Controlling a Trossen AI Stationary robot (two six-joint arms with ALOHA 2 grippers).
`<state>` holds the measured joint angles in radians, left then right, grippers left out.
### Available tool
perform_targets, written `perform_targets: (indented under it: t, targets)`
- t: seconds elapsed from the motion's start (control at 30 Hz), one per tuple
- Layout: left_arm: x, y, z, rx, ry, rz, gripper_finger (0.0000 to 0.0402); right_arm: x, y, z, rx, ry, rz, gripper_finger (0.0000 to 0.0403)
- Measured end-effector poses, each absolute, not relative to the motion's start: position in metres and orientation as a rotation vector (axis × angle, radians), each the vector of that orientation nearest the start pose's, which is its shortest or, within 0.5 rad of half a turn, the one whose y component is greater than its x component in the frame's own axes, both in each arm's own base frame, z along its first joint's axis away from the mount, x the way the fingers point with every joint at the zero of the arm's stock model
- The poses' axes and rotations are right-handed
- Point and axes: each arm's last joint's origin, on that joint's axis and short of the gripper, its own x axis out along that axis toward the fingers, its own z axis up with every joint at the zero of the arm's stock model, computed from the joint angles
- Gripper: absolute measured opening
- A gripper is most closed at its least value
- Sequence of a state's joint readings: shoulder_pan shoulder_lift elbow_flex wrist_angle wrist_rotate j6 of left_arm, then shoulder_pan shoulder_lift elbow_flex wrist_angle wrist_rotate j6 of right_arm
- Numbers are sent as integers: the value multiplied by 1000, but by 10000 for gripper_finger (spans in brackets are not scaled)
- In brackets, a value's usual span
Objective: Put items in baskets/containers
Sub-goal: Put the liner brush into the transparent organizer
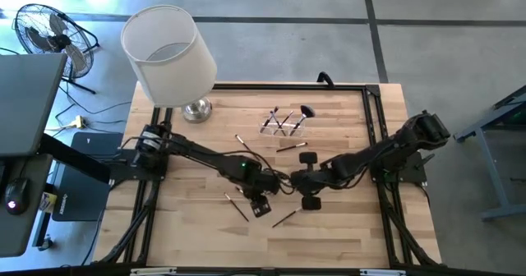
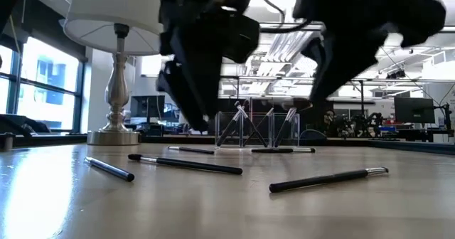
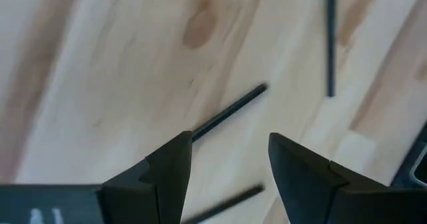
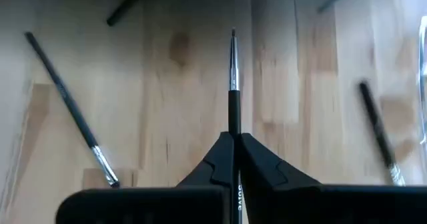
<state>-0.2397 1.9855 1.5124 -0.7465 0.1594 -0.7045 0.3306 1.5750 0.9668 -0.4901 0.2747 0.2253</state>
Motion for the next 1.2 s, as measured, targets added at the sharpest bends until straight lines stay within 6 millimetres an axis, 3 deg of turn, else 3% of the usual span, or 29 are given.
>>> perform_targets:
  t: [0.13, 0.27, 0.47, 0.6, 0.8, 0.87, 1.0, 1.2]
  targets:
    - [384, -100, 206, -506, 1269, 143, 197, 263, 73, 184, -21, 1003, -112, 2]
    - [365, -104, 218, -425, 1231, 184, 197, 234, 58, 183, 189, 800, -135, 2]
    - [319, -98, 210, -493, 1223, 235, 197, 199, 39, 174, 491, 312, -180, 1]
    - [285, -93, 193, -612, 1175, 269, 197, 186, 23, 165, 572, 90, -267, 1]
    - [243, -82, 178, -778, 1096, 313, 197, 188, -6, 170, 532, -87, -415, 1]
    - [236, -80, 178, -808, 1072, 315, 197, 191, -18, 171, 511, -106, -444, 1]
    - [226, -76, 181, -802, 1056, 329, 197, 206, -43, 172, 477, -104, -476, 0]
    - [215, -69, 185, -750, 1081, 372, 197, 245, -76, 178, 392, -174, -423, 0]
